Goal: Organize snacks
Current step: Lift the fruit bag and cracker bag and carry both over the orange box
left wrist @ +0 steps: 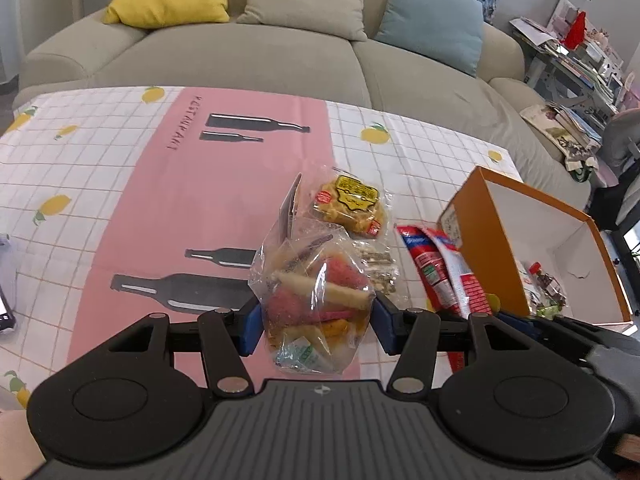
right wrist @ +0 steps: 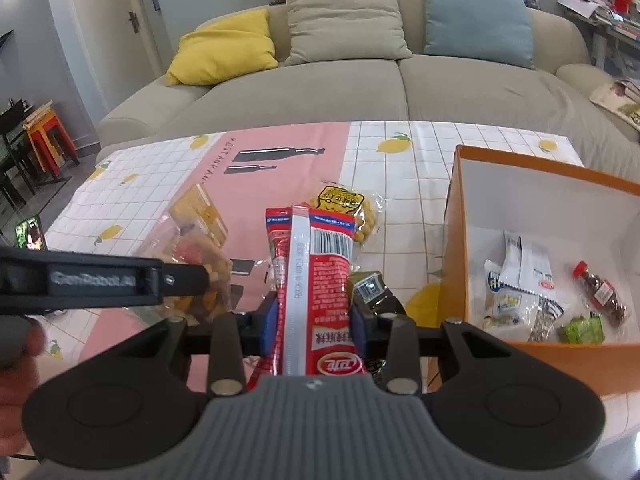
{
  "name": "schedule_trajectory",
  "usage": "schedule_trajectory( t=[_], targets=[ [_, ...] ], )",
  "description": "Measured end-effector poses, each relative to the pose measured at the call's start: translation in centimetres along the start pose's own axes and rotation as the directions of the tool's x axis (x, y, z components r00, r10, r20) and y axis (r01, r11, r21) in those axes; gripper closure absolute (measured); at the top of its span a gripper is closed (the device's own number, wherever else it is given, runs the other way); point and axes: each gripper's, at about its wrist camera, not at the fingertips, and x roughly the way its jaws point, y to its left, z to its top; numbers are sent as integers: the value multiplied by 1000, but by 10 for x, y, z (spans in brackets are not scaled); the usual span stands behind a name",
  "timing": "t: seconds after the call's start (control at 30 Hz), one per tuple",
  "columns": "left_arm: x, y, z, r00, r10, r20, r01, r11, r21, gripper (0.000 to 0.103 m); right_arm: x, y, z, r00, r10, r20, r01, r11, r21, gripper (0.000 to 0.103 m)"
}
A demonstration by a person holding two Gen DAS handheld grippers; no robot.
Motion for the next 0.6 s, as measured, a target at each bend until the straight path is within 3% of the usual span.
schedule_trajectory(
  t=[0.17, 0.27, 0.6],
  targets=[
    [8, 5, -5, 999, 40, -12, -40, 999, 0, 41, 41, -2, -14, 999, -37, -31, 36, 999, -13, 68],
    [14, 9, -10, 999, 44, -30, -44, 999, -5, 41, 59, -5, -21, 998, -2, -56, 3, 1000, 26, 67],
    [40, 25, -17, 995, 32, -94, -36, 999, -41, 41, 81, -6, -17, 989, 59, -132, -52, 997, 57, 52]
  ],
)
